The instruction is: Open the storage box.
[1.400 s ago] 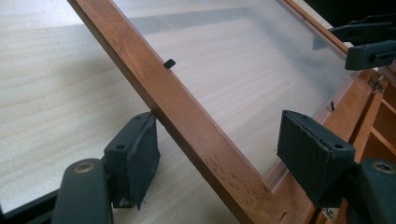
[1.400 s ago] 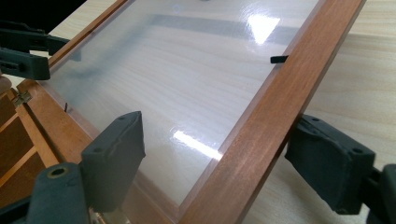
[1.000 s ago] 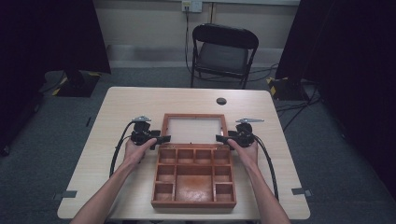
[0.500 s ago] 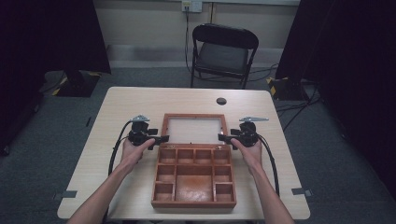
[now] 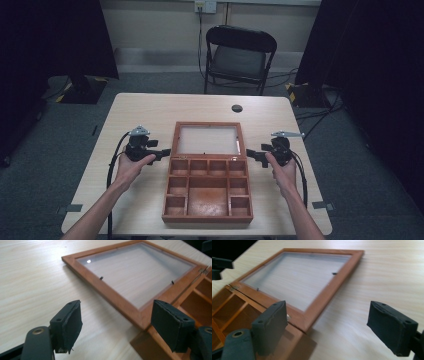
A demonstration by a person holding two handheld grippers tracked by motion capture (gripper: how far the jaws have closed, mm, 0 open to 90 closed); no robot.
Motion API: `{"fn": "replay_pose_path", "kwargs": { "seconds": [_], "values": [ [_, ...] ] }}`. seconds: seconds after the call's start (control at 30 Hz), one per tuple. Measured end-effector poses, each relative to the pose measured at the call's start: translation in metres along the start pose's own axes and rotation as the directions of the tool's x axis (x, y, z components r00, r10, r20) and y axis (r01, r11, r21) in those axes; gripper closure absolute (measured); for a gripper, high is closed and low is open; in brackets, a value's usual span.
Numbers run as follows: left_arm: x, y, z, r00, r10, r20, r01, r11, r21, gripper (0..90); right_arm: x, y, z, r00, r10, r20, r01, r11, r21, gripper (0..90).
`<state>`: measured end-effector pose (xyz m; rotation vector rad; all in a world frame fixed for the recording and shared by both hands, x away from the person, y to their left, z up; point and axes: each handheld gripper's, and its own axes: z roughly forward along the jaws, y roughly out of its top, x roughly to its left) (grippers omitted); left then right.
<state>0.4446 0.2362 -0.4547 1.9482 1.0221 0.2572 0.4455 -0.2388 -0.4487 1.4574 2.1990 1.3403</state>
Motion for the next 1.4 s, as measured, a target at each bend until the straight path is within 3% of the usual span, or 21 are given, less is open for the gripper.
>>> {"fn": "replay_pose_path", "kwargs": {
  "seconds": [0.1, 0.23, 0.3, 0.5, 0.67, 0.87, 0.9, 0.93, 0.97, 1.03, 1.07, 1.1, 1.17, 1.2, 1.23, 1.33, 1.4],
  "values": [
    [-0.002, -0.005, -0.008, 0.9999, 0.013, 0.001, -0.013, 0.9999, 0.009, 23.3, -0.001, -0.004, -0.011, 0.9997, -0.017, 0.019, 0.017, 1.0, 0.005, 15.2],
    [-0.003, -0.011, -0.016, 0.9996, 0.025, -0.009, -0.025, 0.9995, 0.019, 22.0, 0.002, -0.012, -0.025, 0.9944, -0.054, 0.091, 0.052, 0.998, 0.024, 15.6],
    [-0.002, -0.018, -0.022, 0.9995, 0.03, 0.006, -0.03, 0.9995, 0.003, 19.5, 0.003, -0.017, -0.032, 0.991, -0.068, 0.115, 0.065, 0.997, 0.03, 15.5],
    [0.005, -0.033, -0.035, 0.9983, 0.037, -0.044, -0.036, 0.999, 0.026, 17.8, 0.002, -0.032, -0.05, 0.9808, -0.095, 0.17, 0.088, 0.995, 0.049, 15.4],
    [0.014, -0.045, -0.043, 0.9964, -0.001, -0.085, 0.006, 0.9983, 0.058, 17.7, -0.006, -0.044, -0.062, 0.9805, -0.072, 0.183, 0.061, 0.996, 0.064, 20.8],
    [0.021, -0.056, -0.05, 0.9937, -0.021, -0.11, 0.029, 0.9971, 0.07, 18.0, -0.013, -0.065, -0.065, 0.9742, -0.049, 0.22, 0.031, 0.996, 0.085, 17.9],
    [0.023, -0.062, -0.051, 0.9891, -0.012, -0.147, 0.026, 0.9954, 0.092, 18.9, -0.015, -0.069, -0.064, 0.9699, -0.053, 0.238, 0.032, 0.995, 0.09, 17.1],
    [0.023, -0.062, -0.051, 0.9891, -0.012, -0.147, 0.026, 0.9954, 0.092, 19.8, -0.015, -0.069, -0.064, 0.9699, -0.053, 0.238, 0.032, 0.995, 0.09, 17.1],
    [0.024, -0.068, -0.048, 0.9848, -0.003, -0.174, 0.024, 0.9922, 0.122, 20.2, -0.018, -0.074, -0.062, 0.9671, -0.04, 0.251, 0.014, 0.994, 0.104, 16.7],
    [0.025, -0.071, -0.047, 0.9847, -0.003, -0.174, 0.025, 0.9919, 0.124, 20.5, -0.019, -0.078, -0.06, 0.9618, -0.052, 0.269, 0.019, 0.992, 0.125, 16.8],
    [0.027, -0.074, -0.046, 0.984, 0.013, -0.178, 0.013, 0.989, 0.147, 20.5, -0.019, -0.078, -0.06, 0.9618, -0.052, 0.269, 0.019, 0.992, 0.125, 16.8],
    [0.026, -0.078, -0.046, 0.9762, 0.046, -0.212, -0.016, 0.9903, 0.138, 19.5, -0.022, -0.082, -0.056, 0.9515, -0.083, 0.296, 0.036, 0.986, 0.16, 16.0],
    [0.025, -0.081, -0.045, 0.9721, 0.073, -0.223, -0.045, 0.9906, 0.129, 17.8, -0.024, -0.086, -0.054, 0.9433, -0.088, 0.32, 0.04, 0.987, 0.154, 15.0],
    [0.024, -0.084, -0.043, 0.9673, 0.085, -0.239, -0.06, 0.9924, 0.107, 16.3, -0.023, -0.087, -0.052, 0.9328, -0.106, 0.344, 0.055, 0.986, 0.154, 14.9],
    [0.025, -0.085, -0.042, 0.9679, 0.079, -0.239, -0.056, 0.9933, 0.101, 12.8, -0.022, -0.088, -0.051, 0.9231, -0.113, 0.368, 0.062, 0.987, 0.149, 12.2],
    [0.023, -0.084, -0.042, 0.9653, 0.072, -0.251, -0.048, 0.9937, 0.101, 12.1, -0.024, -0.094, -0.045, 0.9211, -0.103, 0.376, 0.073, 0.993, 0.092, 3.6],
    [0.023, -0.084, -0.042, 0.9651, 0.071, -0.252, -0.047, 0.9937, 0.102, 12.0, -0.024, -0.093, -0.045, 0.9209, -0.105, 0.375, 0.074, 0.993, 0.095, 3.6]
  ]
}}
